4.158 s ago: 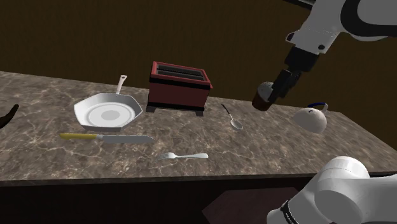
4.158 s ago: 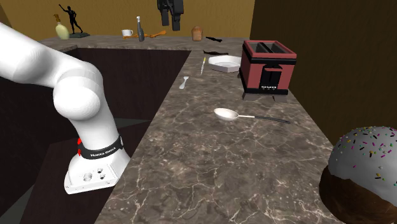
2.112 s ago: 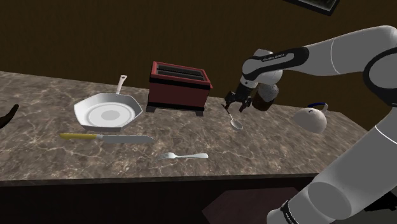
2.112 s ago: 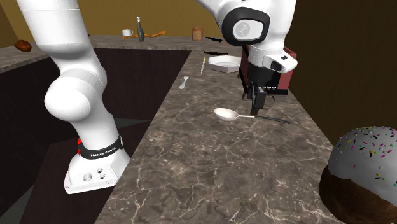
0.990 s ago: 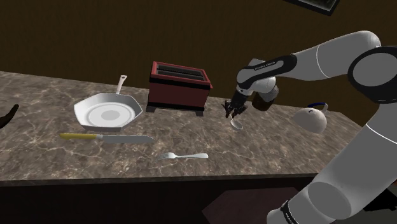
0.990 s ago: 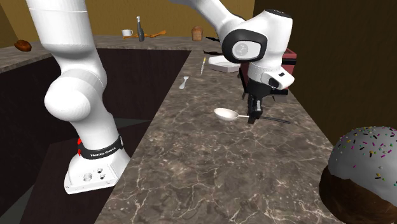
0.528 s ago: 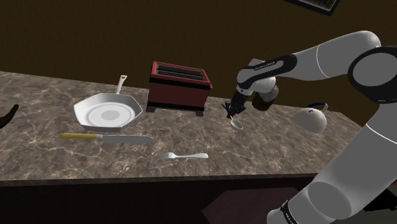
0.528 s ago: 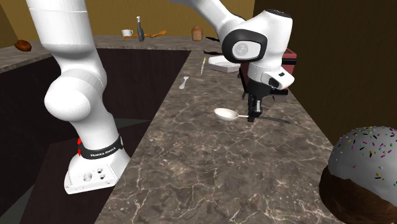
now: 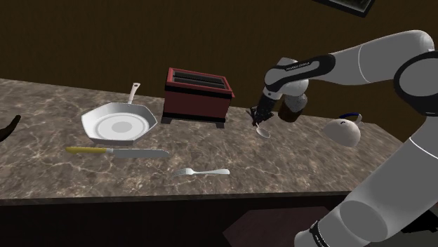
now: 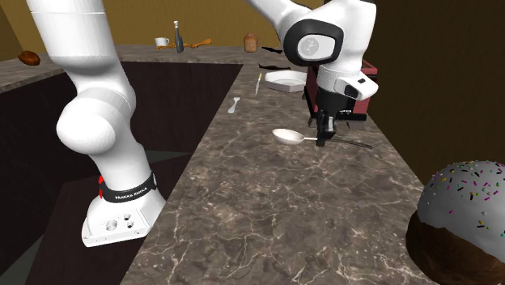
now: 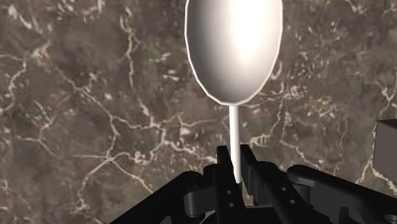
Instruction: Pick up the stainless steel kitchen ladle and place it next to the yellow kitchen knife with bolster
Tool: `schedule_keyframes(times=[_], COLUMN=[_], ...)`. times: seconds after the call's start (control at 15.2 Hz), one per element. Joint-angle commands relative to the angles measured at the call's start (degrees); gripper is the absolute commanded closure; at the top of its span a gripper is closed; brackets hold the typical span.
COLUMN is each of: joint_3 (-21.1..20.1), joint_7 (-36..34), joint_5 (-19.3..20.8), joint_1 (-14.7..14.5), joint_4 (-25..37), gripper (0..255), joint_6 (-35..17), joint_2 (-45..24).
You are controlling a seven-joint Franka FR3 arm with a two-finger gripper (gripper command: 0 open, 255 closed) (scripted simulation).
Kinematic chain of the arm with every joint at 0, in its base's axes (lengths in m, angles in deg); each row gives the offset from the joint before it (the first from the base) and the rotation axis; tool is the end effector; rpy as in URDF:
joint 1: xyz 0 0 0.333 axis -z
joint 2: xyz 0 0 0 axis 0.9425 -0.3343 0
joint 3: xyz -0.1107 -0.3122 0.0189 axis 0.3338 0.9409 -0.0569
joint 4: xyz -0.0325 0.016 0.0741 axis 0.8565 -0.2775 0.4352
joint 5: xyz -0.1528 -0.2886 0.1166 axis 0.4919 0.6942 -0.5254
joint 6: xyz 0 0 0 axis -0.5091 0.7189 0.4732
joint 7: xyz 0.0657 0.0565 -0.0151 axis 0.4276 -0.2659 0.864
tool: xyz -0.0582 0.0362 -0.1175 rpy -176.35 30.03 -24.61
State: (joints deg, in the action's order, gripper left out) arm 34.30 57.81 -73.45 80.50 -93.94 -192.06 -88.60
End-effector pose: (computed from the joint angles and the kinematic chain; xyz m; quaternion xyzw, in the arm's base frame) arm 0.4741 -0.1492 0.3842 -0.9646 0.2571 -0.0027 0.0591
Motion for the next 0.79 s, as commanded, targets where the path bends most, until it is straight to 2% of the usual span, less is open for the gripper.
schedule_keyframes(times=[0.0,0.73], joint_3=[0.1,0.1], joint_7=[-0.3,-1.9], joint_5=[0.3,1.7], joint_1=[0.0,0.1], joint_4=[0.8,5.5], gripper=[255,255], joint_6=[1.6,9.8], joint_2=[0.8,4.4])
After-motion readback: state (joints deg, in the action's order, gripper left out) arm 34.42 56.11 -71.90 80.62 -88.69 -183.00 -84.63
